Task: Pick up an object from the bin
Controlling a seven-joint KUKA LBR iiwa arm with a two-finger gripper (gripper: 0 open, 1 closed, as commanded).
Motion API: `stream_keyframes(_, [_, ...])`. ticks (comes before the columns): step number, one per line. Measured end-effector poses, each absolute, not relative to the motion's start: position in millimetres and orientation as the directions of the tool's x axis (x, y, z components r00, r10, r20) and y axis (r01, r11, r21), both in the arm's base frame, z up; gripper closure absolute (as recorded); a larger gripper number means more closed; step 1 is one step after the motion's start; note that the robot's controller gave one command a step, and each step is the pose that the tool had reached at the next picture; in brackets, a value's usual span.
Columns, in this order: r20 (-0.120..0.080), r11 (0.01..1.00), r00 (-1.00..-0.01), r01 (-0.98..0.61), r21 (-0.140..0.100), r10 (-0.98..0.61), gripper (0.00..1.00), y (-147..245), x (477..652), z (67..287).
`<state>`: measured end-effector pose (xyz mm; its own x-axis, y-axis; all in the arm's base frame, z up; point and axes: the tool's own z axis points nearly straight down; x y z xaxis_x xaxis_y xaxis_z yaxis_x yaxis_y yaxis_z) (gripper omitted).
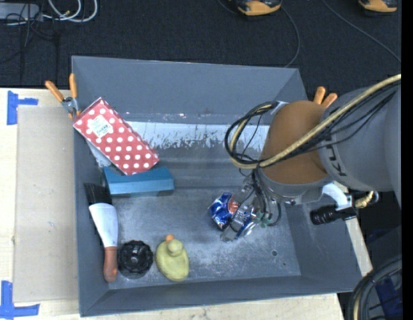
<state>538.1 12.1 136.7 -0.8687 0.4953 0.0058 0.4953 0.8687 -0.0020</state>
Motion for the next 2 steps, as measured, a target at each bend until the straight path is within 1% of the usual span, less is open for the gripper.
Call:
stream_keyframes(1, [0.007, 0.969, -0.969, 0.248, -0.001, 0.248, 1.0, -11.3, 561.7, 75.5])
stream_keyframes(2, [0.007, 0.969, -0.969, 0.249, -0.001, 0.249, 1.0, -11.4, 561.8, 75.5])
